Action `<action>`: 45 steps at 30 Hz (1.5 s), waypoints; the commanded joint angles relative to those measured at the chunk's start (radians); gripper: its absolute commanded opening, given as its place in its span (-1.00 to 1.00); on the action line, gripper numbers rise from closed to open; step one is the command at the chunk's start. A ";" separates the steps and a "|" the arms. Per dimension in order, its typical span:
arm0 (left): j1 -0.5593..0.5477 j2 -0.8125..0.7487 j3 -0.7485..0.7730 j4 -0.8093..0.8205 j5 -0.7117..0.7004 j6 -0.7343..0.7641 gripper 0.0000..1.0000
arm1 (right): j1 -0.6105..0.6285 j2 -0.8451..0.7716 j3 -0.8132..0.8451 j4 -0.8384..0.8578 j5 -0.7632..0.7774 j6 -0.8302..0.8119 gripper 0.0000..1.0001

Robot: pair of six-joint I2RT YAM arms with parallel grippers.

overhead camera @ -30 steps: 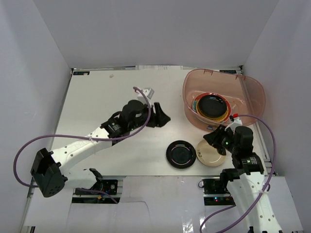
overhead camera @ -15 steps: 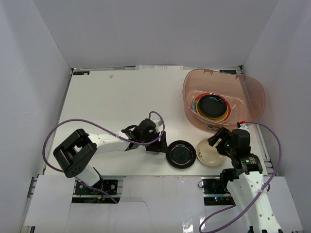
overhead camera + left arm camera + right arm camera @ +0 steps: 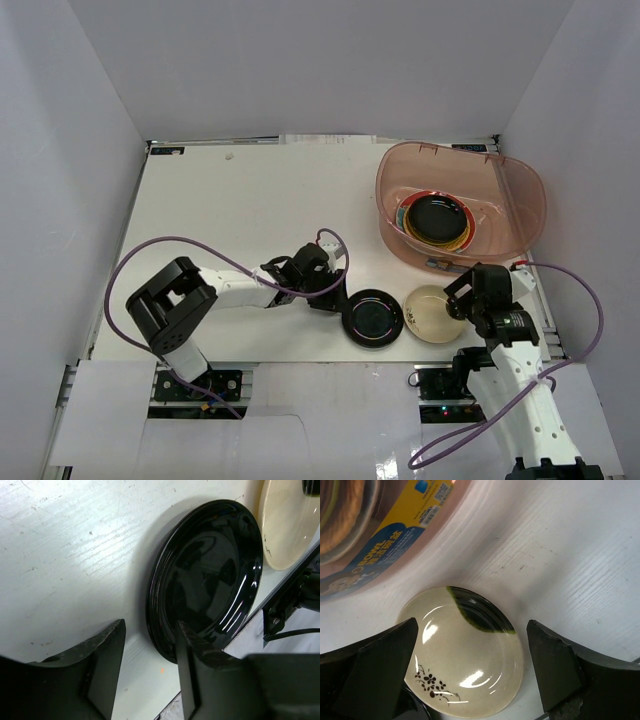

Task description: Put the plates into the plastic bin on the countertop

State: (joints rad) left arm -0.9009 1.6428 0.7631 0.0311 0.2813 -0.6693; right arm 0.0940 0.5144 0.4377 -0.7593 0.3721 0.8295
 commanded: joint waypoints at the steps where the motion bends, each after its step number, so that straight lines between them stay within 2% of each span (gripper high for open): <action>1: -0.006 0.011 0.025 0.004 -0.010 0.034 0.04 | 0.001 0.041 0.013 -0.005 0.093 0.086 0.91; 4: -0.004 0.014 0.018 0.009 -0.030 0.046 -0.03 | 0.001 0.073 -0.042 0.029 0.042 0.111 0.95; 7: -0.006 0.006 0.008 -0.005 -0.074 0.059 -0.25 | 0.001 0.088 -0.088 0.095 -0.062 0.137 0.98; 10: -0.006 -0.004 -0.002 -0.011 -0.090 0.069 -0.53 | 0.001 0.101 -0.108 0.118 -0.061 0.151 1.00; 11: -0.006 -0.011 -0.005 -0.013 -0.099 0.071 -0.65 | 0.001 0.104 -0.112 0.121 -0.061 0.149 1.00; 12: -0.006 -0.018 -0.018 -0.011 -0.109 0.071 -0.86 | 0.001 0.116 -0.114 0.126 -0.067 0.151 1.00; 14: -0.004 -0.050 -0.027 -0.023 -0.146 0.073 -1.00 | 0.001 0.127 -0.126 0.149 -0.091 0.149 1.00; 16: -0.001 -0.086 -0.042 -0.025 -0.172 0.076 -1.00 | 0.001 0.139 -0.157 0.185 -0.110 0.148 1.00; 18: 0.003 -0.112 -0.054 -0.054 -0.185 0.074 -1.00 | 0.001 0.148 -0.186 0.201 -0.124 0.148 0.83; 22: 0.010 -0.192 -0.100 -0.086 -0.212 0.066 -1.00 | 0.001 0.121 -0.235 0.238 -0.196 0.143 0.70; 28: 0.026 -0.302 -0.133 -0.177 -0.266 0.066 -1.00 | 0.003 0.052 -0.295 0.270 -0.309 0.132 0.32; 30: 0.043 -0.354 -0.137 -0.204 -0.338 0.065 -1.00 | 0.004 0.035 -0.300 0.272 -0.338 0.120 0.22; 33: 0.060 -0.397 -0.130 -0.284 -0.401 0.050 -1.00 | 0.004 0.033 -0.307 0.287 -0.402 0.096 0.25; 36: 0.082 -0.416 -0.127 -0.307 -0.441 0.034 -1.00 | 0.007 0.075 -0.306 0.305 -0.475 0.034 0.60; 38: 0.109 -0.431 -0.134 -0.307 -0.435 0.022 -1.00 | 0.009 0.098 -0.297 0.302 -0.493 -0.001 0.69; 39: 0.120 -0.436 -0.137 -0.307 -0.432 0.019 -1.00 | 0.010 0.099 -0.295 0.299 -0.501 -0.029 0.67; 45: 0.215 -0.497 -0.153 -0.300 -0.380 0.001 -1.00 | 0.013 0.114 -0.291 0.310 -0.542 -0.093 0.02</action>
State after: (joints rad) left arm -0.7212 1.1957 0.6193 -0.2707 -0.1120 -0.6495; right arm 0.0978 0.5972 0.1825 -0.3252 -0.1181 0.8154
